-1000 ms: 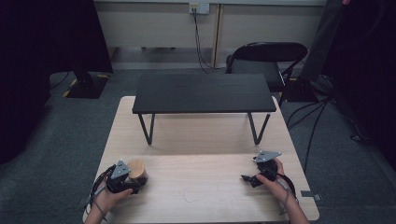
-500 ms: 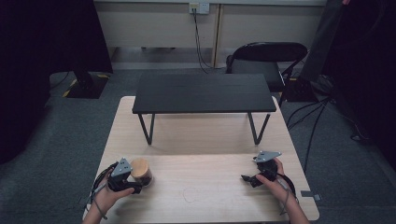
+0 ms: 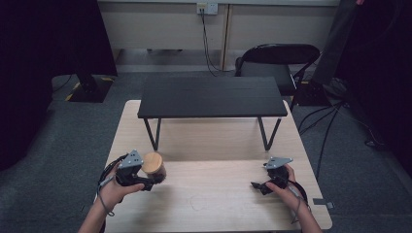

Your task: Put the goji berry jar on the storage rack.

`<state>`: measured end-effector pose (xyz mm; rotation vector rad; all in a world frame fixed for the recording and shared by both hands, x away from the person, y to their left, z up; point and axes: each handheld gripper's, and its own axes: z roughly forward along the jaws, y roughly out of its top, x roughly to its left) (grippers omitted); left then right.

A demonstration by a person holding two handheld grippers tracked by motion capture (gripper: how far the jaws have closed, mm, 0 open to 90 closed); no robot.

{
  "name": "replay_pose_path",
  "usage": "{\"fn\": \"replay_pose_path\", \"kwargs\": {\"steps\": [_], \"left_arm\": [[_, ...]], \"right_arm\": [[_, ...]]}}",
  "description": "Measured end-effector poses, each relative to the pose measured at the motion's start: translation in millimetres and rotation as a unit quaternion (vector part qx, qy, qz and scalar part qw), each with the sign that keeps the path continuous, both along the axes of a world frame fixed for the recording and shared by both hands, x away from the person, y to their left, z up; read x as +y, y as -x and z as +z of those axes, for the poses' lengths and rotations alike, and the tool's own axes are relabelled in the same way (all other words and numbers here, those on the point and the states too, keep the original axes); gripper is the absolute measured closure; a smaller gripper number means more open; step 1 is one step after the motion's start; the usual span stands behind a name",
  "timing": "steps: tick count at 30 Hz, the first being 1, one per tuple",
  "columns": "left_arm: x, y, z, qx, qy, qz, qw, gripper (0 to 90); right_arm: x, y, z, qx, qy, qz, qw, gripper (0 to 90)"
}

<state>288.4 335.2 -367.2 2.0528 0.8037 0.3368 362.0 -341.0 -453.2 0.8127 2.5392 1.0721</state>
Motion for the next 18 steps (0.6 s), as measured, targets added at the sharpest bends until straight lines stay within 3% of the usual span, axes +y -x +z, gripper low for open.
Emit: {"fn": "replay_pose_path", "kwargs": {"steps": [13, 18], "left_arm": [[-17.6, -29.5, 57.4, 0.000, -0.010, -0.029, 0.9995, 25.5], [-23.2, -39.6, 72.7, -0.002, -0.010, -0.035, 0.9993, 25.5]], "right_arm": [[0.0, 0.0, 0.1, 0.000, 0.000, 0.000, 1.0000, 0.0], [0.0, 0.0, 0.0, 0.000, 0.000, 0.000, 1.0000, 0.0]]}}
